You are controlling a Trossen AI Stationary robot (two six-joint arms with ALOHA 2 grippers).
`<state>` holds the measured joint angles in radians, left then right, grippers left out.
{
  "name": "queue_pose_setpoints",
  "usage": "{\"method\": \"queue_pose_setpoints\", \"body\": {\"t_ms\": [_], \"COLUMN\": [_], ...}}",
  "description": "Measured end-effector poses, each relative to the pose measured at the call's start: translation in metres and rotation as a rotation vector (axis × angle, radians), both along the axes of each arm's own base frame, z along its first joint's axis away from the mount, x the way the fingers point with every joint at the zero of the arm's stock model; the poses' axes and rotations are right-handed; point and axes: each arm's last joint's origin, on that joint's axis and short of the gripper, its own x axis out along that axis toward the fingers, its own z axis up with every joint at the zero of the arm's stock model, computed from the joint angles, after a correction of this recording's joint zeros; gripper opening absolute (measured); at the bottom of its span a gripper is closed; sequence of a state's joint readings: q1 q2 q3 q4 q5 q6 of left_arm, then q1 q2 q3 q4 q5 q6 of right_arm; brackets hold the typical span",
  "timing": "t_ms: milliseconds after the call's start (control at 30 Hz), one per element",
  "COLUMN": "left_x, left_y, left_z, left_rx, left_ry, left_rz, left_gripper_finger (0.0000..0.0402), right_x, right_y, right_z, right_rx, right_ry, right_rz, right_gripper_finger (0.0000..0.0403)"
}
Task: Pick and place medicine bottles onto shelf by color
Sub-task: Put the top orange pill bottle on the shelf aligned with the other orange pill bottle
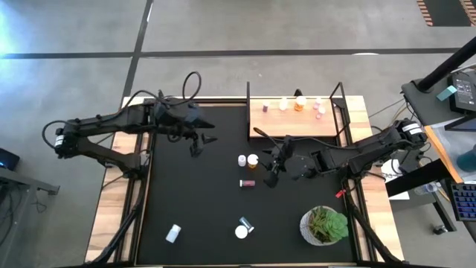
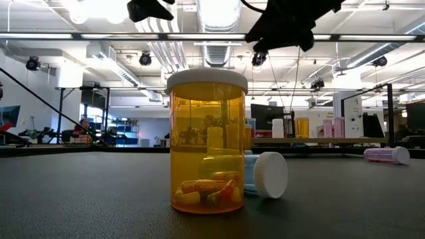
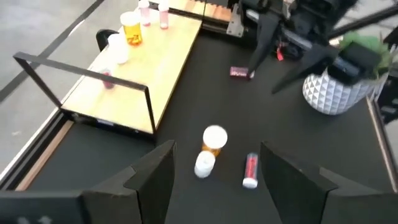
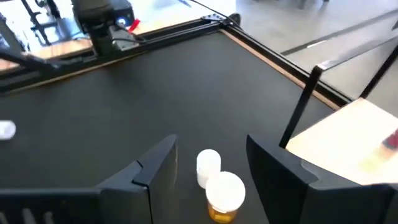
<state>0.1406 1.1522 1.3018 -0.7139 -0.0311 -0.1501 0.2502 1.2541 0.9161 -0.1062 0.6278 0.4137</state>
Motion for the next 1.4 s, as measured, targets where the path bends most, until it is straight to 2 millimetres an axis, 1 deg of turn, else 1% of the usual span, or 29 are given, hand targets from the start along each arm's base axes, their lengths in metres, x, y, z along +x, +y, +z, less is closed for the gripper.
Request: {"method": "queue_pose_setpoints", "body": {"t_ms": [133, 200, 267, 400, 533, 633, 733, 867, 967, 1033, 1100, 1167, 1233, 1300, 1400], "left_x": [-0.008, -0.011, -0.013, -0.015, -0.017, -0.021, -0.024, -0.027, -0.029, -0.029, -0.028, -0.028, -0.028, -0.028, -0.028], "left_y": [-0.001, -0.002, -0.002, -0.002, -0.002, -0.003, -0.003, -0.004, -0.004, -0.004, -0.004, -0.004, -0.004, -0.004, -0.005], "left_z": [-0.006, -0.015, -0.025, -0.044, -0.061, -0.074, -0.089, -0.100, -0.103, -0.102, -0.101, -0.099, -0.098, -0.099, -0.099], "left_rx": [0.027, 0.033, 0.030, 0.035, 0.050, 0.056, 0.041, -0.004, -0.018, -0.016, -0.017, -0.013, -0.013, -0.015, -0.017], "left_ry": [0.050, 0.074, 0.093, 0.061, -0.039, -0.114, -0.142, -0.187, -0.207, -0.212, -0.223, -0.245, -0.248, -0.245, -0.244], "left_rz": [-0.022, -0.029, -0.030, -0.029, -0.027, -0.024, -0.014, 0.012, 0.021, 0.020, 0.021, 0.020, 0.020, 0.022, 0.017], "left_gripper_finger": [0.0215, 0.0215, 0.0215, 0.0215, 0.0215, 0.0215, 0.0215, 0.0215, 0.0215, 0.0215, 0.0215, 0.0215, 0.0215, 0.0215, 0.0215], "right_x": [-0.005, -0.008, -0.012, -0.012, -0.008, -0.006, -0.005, -0.006, -0.007, -0.006, -0.006, -0.007, -0.008, -0.008, -0.006], "right_y": [-0.009, -0.018, -0.026, -0.037, -0.040, -0.040, -0.040, -0.041, -0.042, -0.041, -0.040, -0.039, -0.039, -0.041, -0.043], "right_z": [0.002, 0.000, -0.005, -0.013, -0.017, -0.014, -0.012, -0.011, -0.014, -0.015, -0.018, -0.020, -0.023, -0.023, -0.024], "right_rx": [0.128, 0.223, 0.300, 0.419, 0.399, 0.357, 0.313, 0.314, 0.327, 0.286, 0.199, 0.110, 0.063, 0.038, 0.029], "right_ry": [-0.049, -0.062, -0.040, 0.010, 0.044, 0.063, 0.083, 0.103, 0.153, 0.213, 0.291, 0.350, 0.384, 0.393, 0.391], "right_rz": [-0.126, -0.217, -0.286, -0.325, -0.318, -0.287, -0.254, -0.241, -0.190, -0.097, 0.035, 0.137, 0.192, 0.208, 0.296], "right_gripper_finger": [0.0183, 0.0183, 0.0183, 0.0183, 0.0183, 0.0183, 0.0185, 0.0207, 0.0231, 0.0245, 0.0255, 0.0259, 0.0259, 0.0257, 0.0253]}}
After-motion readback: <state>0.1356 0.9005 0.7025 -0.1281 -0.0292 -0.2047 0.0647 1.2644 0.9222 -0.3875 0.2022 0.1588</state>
